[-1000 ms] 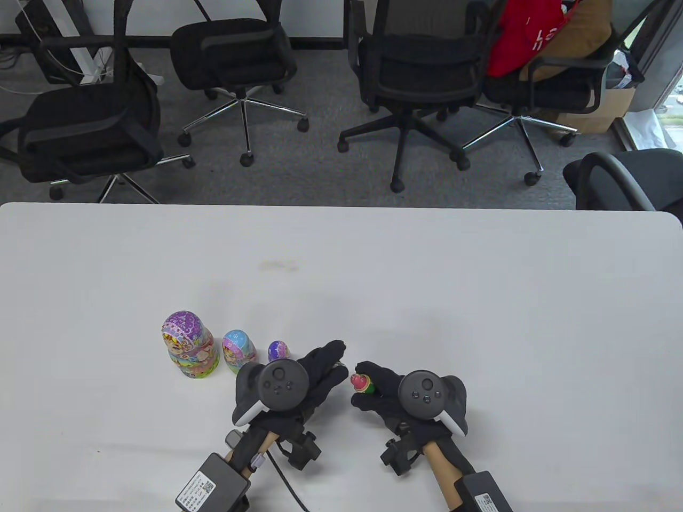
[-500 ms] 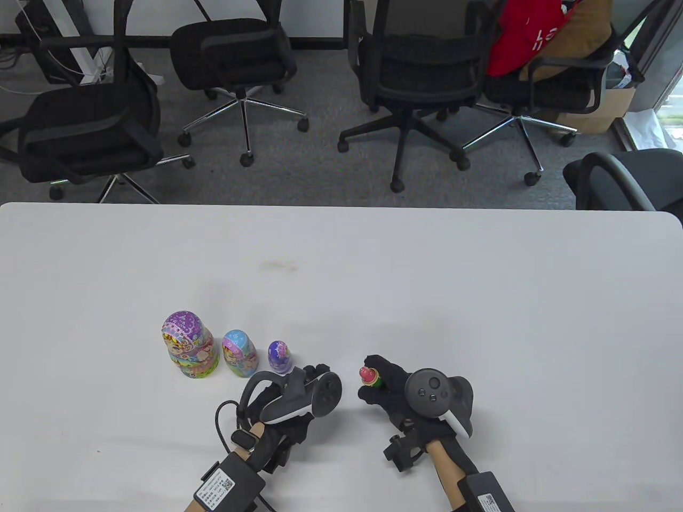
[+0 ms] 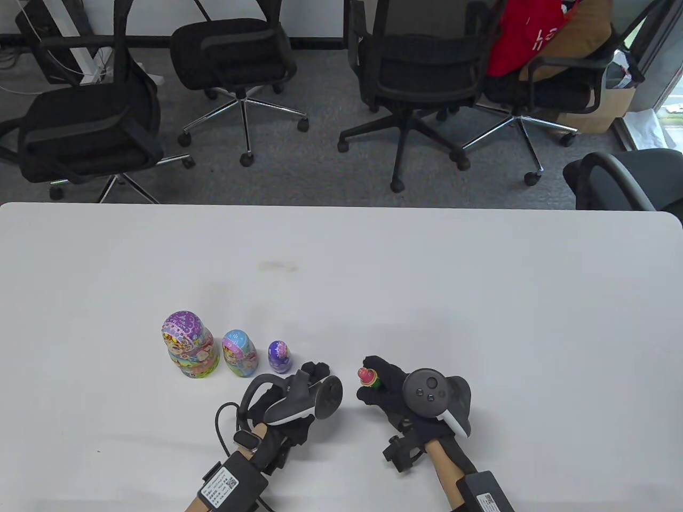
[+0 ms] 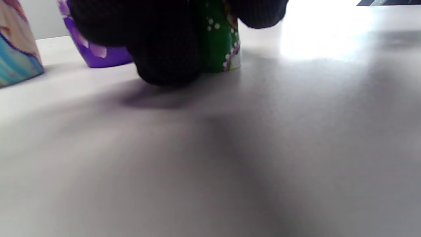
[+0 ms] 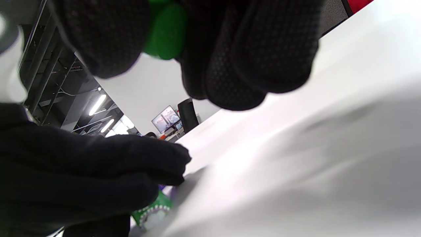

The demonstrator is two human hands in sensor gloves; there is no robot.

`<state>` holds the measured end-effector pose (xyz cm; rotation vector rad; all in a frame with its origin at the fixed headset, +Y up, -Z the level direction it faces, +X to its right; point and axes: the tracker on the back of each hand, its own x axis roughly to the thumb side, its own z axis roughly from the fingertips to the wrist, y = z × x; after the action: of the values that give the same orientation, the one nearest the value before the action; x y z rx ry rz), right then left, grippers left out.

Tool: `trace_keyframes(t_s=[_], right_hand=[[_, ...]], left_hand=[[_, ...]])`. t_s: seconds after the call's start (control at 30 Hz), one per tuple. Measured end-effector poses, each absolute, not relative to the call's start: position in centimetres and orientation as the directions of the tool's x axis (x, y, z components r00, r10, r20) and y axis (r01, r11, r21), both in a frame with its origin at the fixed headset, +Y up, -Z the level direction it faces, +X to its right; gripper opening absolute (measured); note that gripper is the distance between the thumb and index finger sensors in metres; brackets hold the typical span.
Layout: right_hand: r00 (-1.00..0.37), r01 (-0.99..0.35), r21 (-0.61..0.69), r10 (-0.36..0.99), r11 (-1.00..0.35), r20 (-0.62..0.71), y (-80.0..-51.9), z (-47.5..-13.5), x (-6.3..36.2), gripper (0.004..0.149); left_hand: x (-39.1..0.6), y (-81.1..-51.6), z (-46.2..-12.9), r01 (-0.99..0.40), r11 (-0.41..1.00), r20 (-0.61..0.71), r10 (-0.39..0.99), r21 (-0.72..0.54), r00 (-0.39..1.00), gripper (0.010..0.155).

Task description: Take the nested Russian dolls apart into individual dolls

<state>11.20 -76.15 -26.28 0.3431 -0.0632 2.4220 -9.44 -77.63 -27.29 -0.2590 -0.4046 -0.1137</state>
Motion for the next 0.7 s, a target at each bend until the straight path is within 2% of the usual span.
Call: trace_keyframes(t_s=[0.2, 0.43, 0.6, 0.7], right_hand=[[-0.739, -0.631, 0.048, 0.618, -0.775, 0.269, -76.2, -26.3, 11.0, 0.066], [-0.755, -0.596, 0.067, 0.587, -0.800, 0.292, -76.4, -26.0, 10.0, 0.067], [-0.767, -0.562, 0.083, 0.556, -0.823, 0.321, -76.4, -25.7, 9.0, 0.068], [-0.769, -0.553, 0.078, 0.544, -0.830, 0.336, -76.3, -25.4, 8.5, 0.069]], left_hand=[[-10.0, -75.5, -27.3, 0.037, 0.981, 0.384, 0.040, -0.189, 0.922, 0.064], [-10.4, -72.0, -26.5, -0.237, 0.965, 0.451, 0.261, -0.109, 0.854, 0.063], [-10.0, -71.8, -26.1, -0.425, 0.884, 0.459, 0.465, -0.194, 0.757, 0.062], [-9.5, -72.2, -25.9, -0.435, 0.867, 0.454, 0.498, -0.244, 0.739, 0.060]])
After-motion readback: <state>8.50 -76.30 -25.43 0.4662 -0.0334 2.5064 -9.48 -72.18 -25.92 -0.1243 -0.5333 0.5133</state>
